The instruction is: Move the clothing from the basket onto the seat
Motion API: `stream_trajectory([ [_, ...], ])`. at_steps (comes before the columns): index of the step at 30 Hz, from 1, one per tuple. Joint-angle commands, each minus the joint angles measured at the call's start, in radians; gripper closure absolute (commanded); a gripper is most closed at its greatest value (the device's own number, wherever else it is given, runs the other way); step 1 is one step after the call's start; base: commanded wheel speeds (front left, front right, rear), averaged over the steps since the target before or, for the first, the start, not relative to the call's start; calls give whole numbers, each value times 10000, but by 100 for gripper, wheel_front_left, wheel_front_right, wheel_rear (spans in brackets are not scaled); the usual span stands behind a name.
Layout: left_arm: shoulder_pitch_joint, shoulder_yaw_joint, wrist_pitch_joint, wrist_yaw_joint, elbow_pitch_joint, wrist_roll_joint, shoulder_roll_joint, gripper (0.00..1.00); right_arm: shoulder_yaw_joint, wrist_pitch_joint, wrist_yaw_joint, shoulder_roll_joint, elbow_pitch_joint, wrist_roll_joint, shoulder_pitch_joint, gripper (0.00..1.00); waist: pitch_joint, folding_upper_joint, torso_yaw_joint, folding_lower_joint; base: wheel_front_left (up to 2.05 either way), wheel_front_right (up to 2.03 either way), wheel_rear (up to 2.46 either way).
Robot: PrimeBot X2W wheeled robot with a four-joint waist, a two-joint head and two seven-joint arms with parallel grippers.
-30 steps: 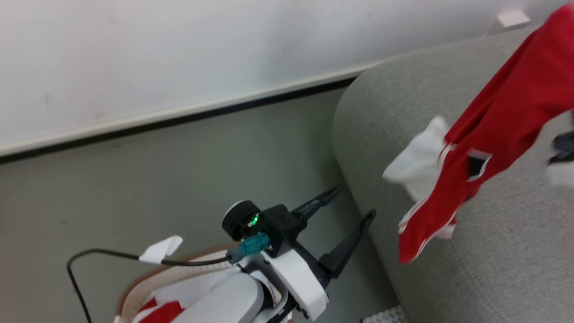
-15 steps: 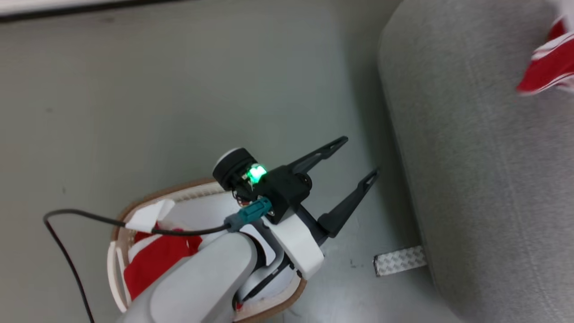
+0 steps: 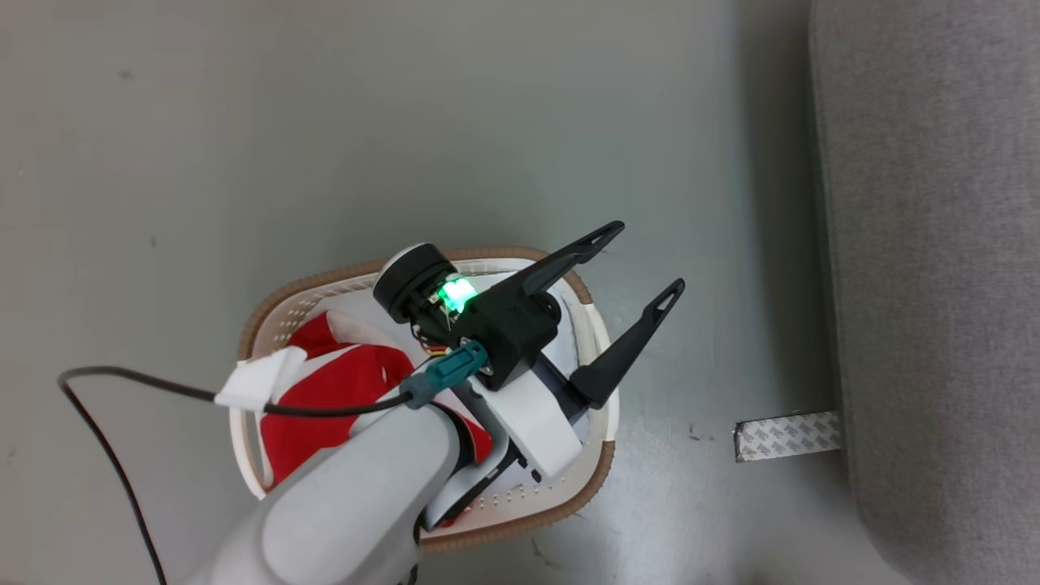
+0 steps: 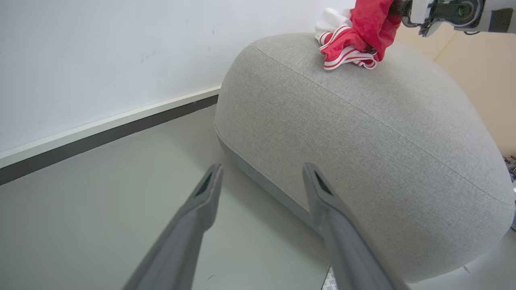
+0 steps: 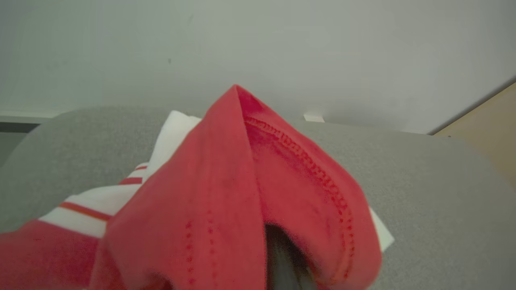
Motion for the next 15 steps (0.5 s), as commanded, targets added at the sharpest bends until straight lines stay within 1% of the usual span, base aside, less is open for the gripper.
stream_trajectory([
  [1,-89,38,-62,50,-31,62,20,0,334,320,-25,-24,203,-155,147,100,77,0,103,-2,0,0,0],
  [5,-109,35,-143,71,40,20,5,0,1134,1014,-25,-153,505,6,93,100,29,0,172,-2,0,0,0],
  [6,-133,46,-167,84,60,26,13,0,1312,1118,-25,-136,496,65,42,93,-9,0,179,-2,0,0,0],
  [7,-142,61,-201,92,81,26,32,0,1458,1113,-25,-177,442,116,-22,66,-60,0,168,-2,0,0,0],
  [8,-141,73,-230,107,104,8,43,0,1594,1110,-25,-226,415,183,-79,28,-132,0,156,-2,0,0,0],
  [9,-139,95,-231,126,128,-15,58,0,1740,1147,-25,-253,374,253,-84,0,-206,0,136,-2,0,0,0],
  [15,199,130,-452,204,448,-222,25,0,2727,1137,-25,-427,249,461,118,0,-1120,0,-15,-2,0,0,0],
])
